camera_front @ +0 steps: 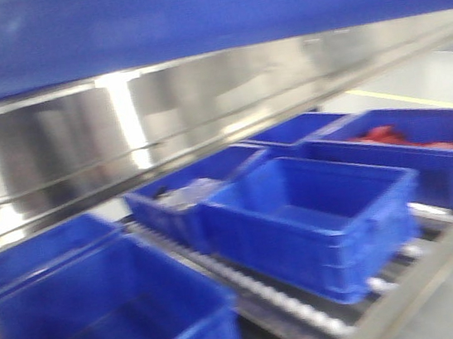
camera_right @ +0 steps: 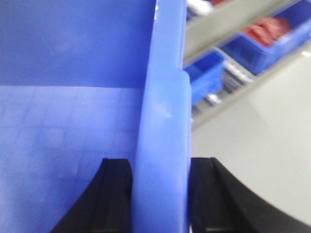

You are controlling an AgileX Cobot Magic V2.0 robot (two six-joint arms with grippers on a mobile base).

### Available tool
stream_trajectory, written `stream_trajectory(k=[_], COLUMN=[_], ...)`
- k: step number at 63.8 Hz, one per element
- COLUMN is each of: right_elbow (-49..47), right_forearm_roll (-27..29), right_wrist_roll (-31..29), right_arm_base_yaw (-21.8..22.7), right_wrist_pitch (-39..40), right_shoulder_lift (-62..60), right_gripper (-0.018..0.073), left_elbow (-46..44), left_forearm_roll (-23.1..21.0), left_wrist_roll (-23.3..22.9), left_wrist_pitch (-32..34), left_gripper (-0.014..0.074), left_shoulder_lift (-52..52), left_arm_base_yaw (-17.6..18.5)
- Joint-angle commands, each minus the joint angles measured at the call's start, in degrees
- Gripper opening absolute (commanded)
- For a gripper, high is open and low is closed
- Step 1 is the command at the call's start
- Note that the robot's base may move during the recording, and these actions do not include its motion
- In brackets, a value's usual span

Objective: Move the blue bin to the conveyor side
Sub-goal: 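Hold the bin with both grippers while the base drives to the conveyor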

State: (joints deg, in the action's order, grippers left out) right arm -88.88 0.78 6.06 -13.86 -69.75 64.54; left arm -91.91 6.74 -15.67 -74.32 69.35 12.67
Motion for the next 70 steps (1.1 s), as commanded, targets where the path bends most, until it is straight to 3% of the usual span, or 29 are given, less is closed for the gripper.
stream_trajectory(k=[1, 70], right_elbow=[-0.8, -0.8], right_forearm_roll=[-0.8, -0.8], right_wrist_roll=[-1.0, -1.0], right_arm_base_yaw=[0.2, 0.2], right_wrist_pitch=[5.9, 5.9], right_shoulder_lift=[-1.2, -1.2], right_gripper=[-0.0088, -0.0088], left_elbow=[-0.8, -0.8], left_forearm_roll=[0.1, 0.4], left_wrist_roll=[0.1, 0.1], left_wrist_pitch=[4.4, 4.4], left_gripper=[-0.0018, -0.0018], left_shoulder_lift=[-1.2, -1.2], left_arm_base_yaw=[0.4, 0.4])
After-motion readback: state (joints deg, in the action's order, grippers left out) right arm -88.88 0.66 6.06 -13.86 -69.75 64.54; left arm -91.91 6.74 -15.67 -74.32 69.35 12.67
